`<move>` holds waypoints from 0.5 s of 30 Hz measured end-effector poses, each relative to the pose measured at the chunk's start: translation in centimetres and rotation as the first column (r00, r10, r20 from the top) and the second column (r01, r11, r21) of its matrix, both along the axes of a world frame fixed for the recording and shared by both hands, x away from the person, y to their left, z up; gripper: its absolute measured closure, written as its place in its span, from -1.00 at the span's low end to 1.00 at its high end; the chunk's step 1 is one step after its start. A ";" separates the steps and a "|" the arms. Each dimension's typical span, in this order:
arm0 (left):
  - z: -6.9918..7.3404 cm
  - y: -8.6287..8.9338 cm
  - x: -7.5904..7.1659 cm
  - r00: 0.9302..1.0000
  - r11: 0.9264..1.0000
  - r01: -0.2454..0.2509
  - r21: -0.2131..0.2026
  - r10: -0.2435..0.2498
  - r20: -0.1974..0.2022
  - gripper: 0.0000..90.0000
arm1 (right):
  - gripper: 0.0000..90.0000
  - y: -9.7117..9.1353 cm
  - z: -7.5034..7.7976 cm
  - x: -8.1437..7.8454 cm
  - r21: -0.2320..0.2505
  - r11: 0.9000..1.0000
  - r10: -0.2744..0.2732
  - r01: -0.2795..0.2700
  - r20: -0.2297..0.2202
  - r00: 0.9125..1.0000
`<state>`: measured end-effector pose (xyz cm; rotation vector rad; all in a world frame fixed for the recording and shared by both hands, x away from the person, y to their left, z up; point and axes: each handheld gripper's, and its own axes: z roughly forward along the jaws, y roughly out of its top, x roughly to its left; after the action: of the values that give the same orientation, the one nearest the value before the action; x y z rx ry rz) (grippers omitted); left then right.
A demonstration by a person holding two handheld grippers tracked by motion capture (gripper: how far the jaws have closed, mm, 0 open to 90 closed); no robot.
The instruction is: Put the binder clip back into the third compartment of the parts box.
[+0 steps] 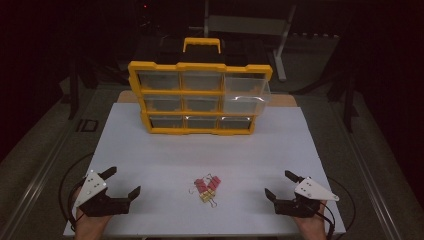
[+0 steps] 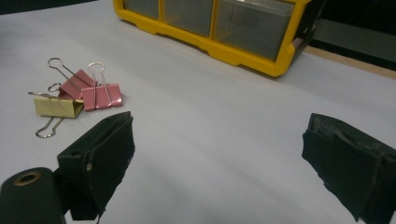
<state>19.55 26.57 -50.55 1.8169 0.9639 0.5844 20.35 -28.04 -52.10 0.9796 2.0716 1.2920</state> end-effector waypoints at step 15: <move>0.4 -0.8 0.5 0.998 0.998 0.052 0.022 -0.051 -0.037 -1.00 | -0.80 0.2 -0.1 0.3 -0.014 1.000 0.020 -0.020 -0.014 1.000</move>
<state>20.08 25.74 -50.16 1.8731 0.9352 0.5337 20.62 -27.81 -52.22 0.9664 2.1031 1.2821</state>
